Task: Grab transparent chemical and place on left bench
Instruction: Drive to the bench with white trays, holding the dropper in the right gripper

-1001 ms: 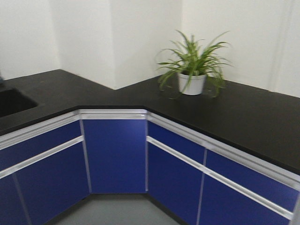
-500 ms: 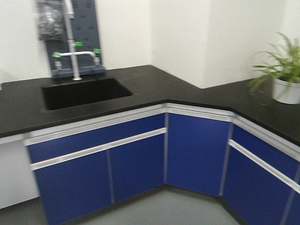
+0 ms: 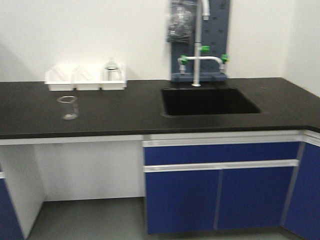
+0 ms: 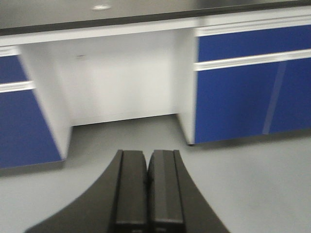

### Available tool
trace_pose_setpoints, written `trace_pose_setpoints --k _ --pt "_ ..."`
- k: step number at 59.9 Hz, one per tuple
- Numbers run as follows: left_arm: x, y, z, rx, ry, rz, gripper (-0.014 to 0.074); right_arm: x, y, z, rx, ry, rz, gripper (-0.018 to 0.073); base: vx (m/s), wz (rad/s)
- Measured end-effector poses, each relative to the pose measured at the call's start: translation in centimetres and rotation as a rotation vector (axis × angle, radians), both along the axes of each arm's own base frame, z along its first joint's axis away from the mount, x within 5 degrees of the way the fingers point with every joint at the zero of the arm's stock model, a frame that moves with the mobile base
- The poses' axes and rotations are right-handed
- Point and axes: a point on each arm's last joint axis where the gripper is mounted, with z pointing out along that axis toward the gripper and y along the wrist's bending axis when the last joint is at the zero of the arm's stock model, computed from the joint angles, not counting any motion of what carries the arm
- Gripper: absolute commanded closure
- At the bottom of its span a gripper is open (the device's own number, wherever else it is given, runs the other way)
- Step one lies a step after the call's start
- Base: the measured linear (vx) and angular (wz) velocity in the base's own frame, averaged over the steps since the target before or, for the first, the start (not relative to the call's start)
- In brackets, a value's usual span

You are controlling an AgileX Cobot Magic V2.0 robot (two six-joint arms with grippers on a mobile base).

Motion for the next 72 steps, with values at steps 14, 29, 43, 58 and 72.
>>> trace_pose_setpoints --k 14,29,43,58,72 --pt "0.00 0.00 0.00 0.000 0.000 0.000 0.0600 0.00 0.00 0.00 0.000 0.000 0.000 0.0562 0.27 0.61" --pt "0.00 0.00 0.00 0.000 0.000 0.000 0.0600 0.00 0.00 0.00 0.000 0.000 0.000 0.0562 0.31 0.53" --pt "0.00 0.00 0.00 0.000 0.000 0.000 0.0600 0.00 0.00 0.00 0.000 0.000 0.000 0.0562 0.34 0.53" --pt "0.00 0.00 0.00 0.000 0.000 0.000 0.0600 0.00 0.00 -0.01 0.000 0.001 0.000 0.0562 0.38 0.55" --pt "0.00 0.00 0.00 0.000 0.000 0.000 0.0600 0.00 0.00 0.00 0.000 0.000 0.000 0.0562 0.44 0.33"
